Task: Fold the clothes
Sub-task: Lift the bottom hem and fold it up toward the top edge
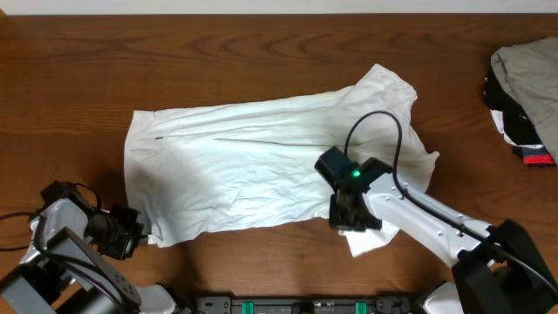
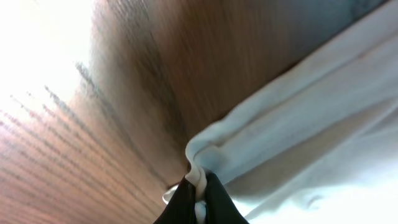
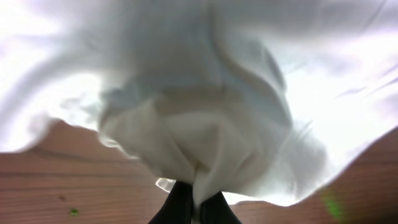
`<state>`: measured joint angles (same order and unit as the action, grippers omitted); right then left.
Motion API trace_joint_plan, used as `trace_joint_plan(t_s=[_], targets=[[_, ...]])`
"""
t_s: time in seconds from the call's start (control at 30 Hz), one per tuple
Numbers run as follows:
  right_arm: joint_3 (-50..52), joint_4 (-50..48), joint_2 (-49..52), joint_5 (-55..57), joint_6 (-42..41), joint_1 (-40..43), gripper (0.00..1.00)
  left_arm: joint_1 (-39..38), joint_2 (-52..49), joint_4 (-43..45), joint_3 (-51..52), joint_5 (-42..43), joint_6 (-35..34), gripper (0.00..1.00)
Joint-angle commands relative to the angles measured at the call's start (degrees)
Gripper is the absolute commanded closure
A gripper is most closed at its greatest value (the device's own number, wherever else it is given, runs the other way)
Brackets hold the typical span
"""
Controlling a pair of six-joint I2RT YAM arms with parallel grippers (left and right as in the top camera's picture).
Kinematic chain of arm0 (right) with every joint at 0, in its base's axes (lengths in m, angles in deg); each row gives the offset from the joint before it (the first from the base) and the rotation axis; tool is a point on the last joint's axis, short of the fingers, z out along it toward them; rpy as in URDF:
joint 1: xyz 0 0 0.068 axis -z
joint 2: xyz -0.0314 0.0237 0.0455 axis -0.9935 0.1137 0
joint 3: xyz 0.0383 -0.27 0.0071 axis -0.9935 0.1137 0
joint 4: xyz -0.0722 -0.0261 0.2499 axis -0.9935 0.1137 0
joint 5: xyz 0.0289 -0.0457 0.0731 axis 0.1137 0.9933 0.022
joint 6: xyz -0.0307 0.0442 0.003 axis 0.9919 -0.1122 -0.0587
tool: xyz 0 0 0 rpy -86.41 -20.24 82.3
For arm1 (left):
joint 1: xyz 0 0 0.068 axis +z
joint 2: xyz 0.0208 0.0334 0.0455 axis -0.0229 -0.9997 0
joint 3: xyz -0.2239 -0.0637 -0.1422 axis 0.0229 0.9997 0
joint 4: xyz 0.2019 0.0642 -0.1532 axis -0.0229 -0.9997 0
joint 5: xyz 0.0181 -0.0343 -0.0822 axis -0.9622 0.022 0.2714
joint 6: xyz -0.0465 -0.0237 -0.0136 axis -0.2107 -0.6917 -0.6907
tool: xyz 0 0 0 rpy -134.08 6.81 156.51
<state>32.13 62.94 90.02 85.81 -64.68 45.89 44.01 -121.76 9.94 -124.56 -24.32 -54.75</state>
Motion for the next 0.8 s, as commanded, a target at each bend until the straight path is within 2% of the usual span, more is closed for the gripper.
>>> trace_joint_plan(t_s=[0.0,0.17,0.4,0.57,0.77], targets=[[-3.4,1.3,0.2,2.9,2.2,1.7,0.99,0.0,3.1,-1.7,-0.4,0.8,1.9,0.94],[-6.9,2.9,0.2,3.8,4.1,4.0,0.99,0.0,8.7,-5.5,-2.4,1.9,3.6,0.94],[-10.2,3.5,0.2,3.9,6.1,7.6,0.99,0.0,15.9,-5.8,-4.8,2.3,2.3,0.94],[-11.2,3.2,0.2,4.1,7.2,12.2,0.99,0.0,16.6,-4.4,-6.4,2.4,0.1,0.94],[-11.4,0.6,0.2,3.9,12.2,17.3,0.99,0.0,16.6,1.8,-6.5,4.2,-3.3,0.94]])
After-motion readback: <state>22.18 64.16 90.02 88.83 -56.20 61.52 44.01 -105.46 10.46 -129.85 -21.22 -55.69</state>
